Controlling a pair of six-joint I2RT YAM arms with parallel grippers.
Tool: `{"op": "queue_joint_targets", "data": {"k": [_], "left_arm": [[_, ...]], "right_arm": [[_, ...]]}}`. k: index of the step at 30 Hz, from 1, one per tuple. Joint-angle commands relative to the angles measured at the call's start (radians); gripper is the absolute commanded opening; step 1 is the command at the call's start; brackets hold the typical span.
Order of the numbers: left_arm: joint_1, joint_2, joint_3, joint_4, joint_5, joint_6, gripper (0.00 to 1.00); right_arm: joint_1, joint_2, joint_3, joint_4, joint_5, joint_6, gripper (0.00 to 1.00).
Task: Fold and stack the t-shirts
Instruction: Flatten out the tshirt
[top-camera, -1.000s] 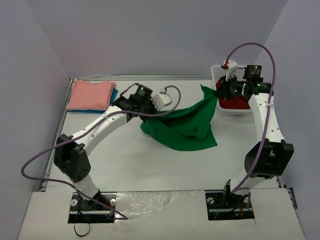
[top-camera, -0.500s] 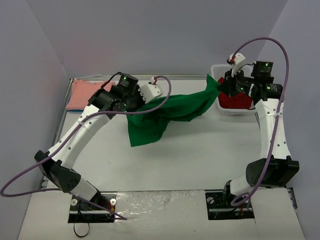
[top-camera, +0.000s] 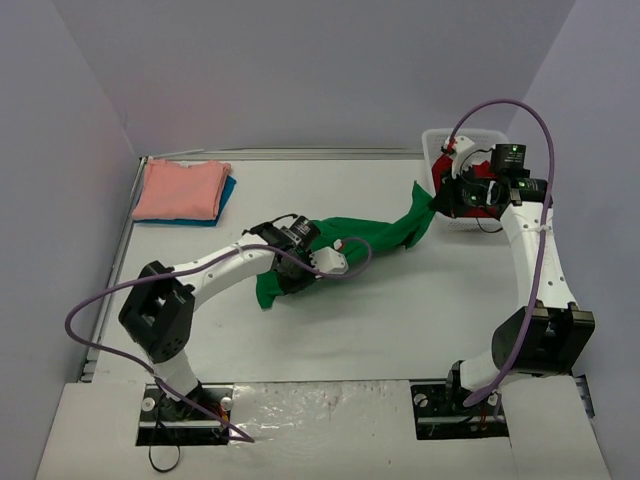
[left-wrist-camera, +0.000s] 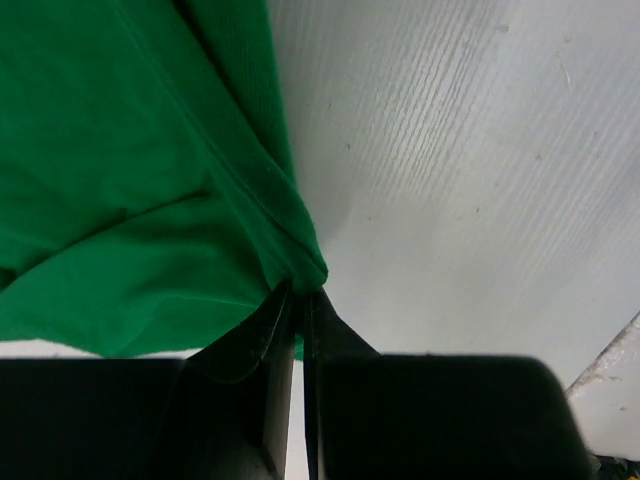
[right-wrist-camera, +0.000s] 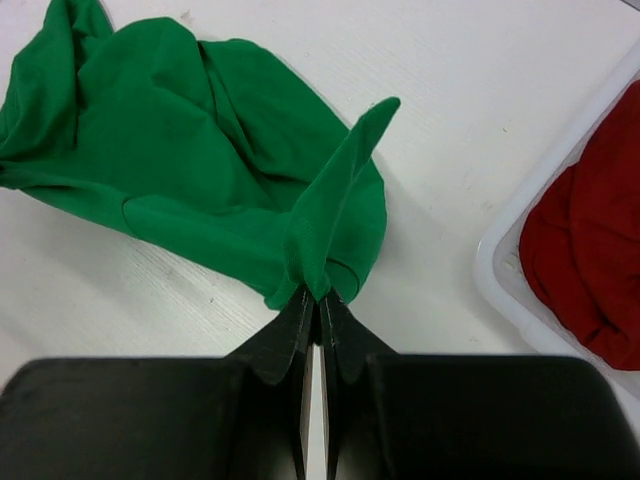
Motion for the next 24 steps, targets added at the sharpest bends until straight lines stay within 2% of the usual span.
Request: {"op": "queue_joint_targets", "data": {"k": [1,11,14,19,24], "left_arm": [[-0.006,0.017,0.002,0.041,0.039,-0.035,0.02],[-0.028,0.038,-0.001,0.15,-0.021,-0.044,0.02],[-0.033,0.096,0.029,0.158,-0.034,-0.033,0.03],[-0.036,0.147,0.016,0.167,-0.022,-0.018,0.2],[-0.037,0.066,-0.033,0.147,-0.031,0.009,0.31]], "right_arm": [[-0.007,-0.041,-0.015,0.02,0.043,-0.027,0.0],[-0.01,-0.007,-0.03,0.03,0.096,-0.038,0.0],[-0.01,0.001,-0.032,0.036,0.092,-0.032,0.0],[-0.01,0.002,-0.045,0.039,0.086,-0.024,0.0],[-0.01,-0.004,-0.067,0.04,0.09,-0.028,0.0]]}}
